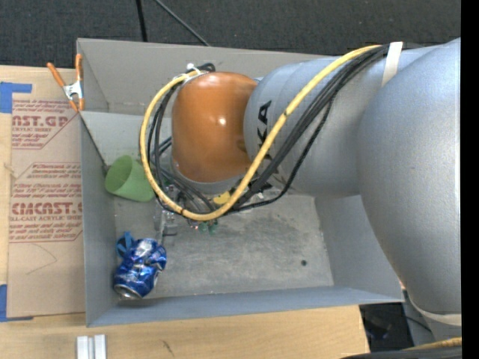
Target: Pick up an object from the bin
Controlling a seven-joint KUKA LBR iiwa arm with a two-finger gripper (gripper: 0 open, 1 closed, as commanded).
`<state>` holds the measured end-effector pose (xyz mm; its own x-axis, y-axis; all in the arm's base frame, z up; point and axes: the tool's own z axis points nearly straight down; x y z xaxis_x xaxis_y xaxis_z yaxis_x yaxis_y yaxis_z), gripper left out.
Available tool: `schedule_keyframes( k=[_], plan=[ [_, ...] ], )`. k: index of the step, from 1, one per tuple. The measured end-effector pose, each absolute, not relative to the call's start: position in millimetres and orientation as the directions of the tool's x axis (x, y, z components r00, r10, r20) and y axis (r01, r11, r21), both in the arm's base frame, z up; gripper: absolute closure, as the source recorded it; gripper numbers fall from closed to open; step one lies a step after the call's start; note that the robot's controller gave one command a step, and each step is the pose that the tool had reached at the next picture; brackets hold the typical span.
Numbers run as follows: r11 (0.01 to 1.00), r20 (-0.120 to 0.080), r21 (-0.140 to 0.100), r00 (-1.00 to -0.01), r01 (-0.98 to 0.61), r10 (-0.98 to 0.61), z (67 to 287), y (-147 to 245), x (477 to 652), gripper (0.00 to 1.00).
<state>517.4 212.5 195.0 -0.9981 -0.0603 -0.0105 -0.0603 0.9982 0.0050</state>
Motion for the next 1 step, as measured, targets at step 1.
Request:
schedule_keyframes(
  k=[1],
  plan=[
    [0.998,-0.002,0.001,-0.998,-0.059,-0.059,190.3,211.2,515.5,0.0]
  ],
)
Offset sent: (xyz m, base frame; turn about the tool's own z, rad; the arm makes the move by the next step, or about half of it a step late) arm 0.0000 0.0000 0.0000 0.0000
